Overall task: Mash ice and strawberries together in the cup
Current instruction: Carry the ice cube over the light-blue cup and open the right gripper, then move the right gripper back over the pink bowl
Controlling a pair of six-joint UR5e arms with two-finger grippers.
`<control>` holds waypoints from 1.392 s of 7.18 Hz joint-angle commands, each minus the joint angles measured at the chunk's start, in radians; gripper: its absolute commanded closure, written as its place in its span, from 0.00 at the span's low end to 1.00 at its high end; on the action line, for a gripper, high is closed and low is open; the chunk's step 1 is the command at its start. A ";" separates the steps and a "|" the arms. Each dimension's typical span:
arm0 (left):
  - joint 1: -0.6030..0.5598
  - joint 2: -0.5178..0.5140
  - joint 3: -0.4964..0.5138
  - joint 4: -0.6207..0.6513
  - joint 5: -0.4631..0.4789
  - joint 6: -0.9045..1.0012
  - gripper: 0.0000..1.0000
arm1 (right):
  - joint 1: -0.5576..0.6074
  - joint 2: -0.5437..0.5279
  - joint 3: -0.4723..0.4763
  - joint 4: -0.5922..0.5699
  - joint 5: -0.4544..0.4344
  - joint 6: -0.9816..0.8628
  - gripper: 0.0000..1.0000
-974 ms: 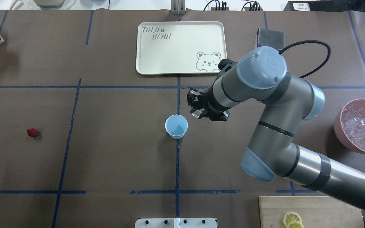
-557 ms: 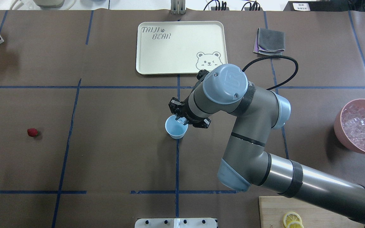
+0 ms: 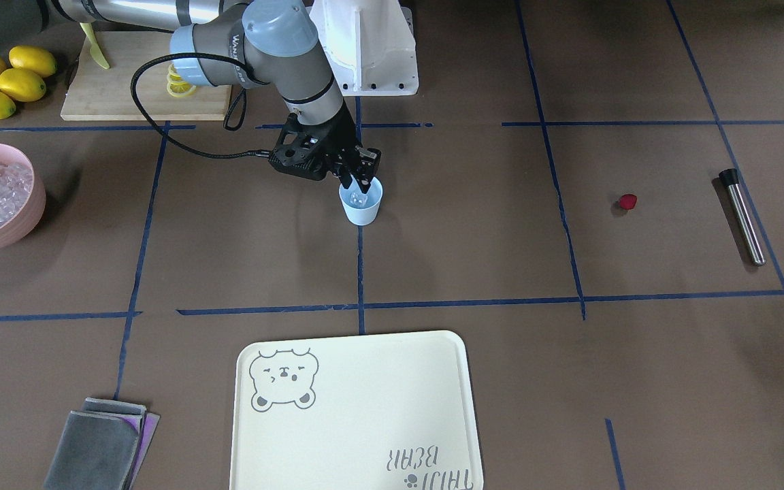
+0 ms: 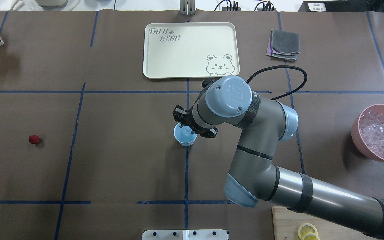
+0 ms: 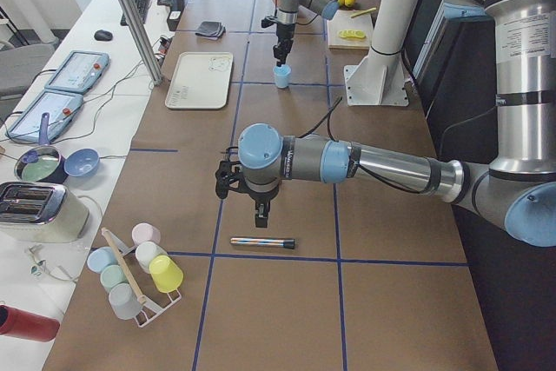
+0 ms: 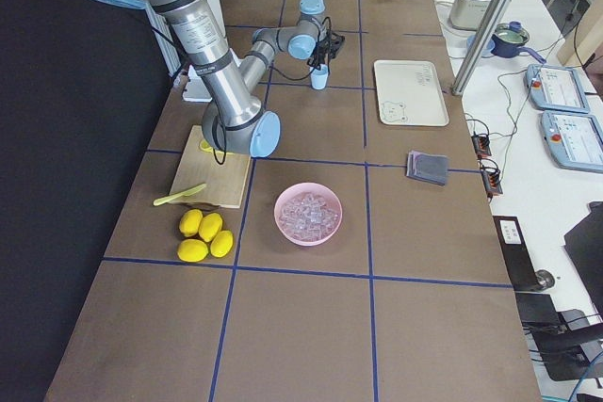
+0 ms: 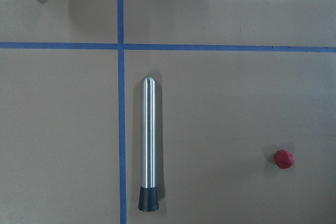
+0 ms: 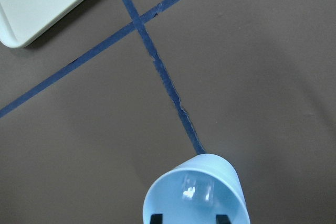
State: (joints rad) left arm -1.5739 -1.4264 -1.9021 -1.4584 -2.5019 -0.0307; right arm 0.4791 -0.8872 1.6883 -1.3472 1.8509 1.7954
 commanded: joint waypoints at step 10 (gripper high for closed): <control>0.002 0.037 -0.041 0.004 0.000 -0.003 0.00 | 0.724 -0.932 0.262 0.000 0.404 -1.198 0.13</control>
State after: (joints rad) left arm -1.5723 -1.3898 -1.9425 -1.4542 -2.5019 -0.0337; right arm 1.1667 -1.7713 1.9690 -1.3466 2.2407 0.7034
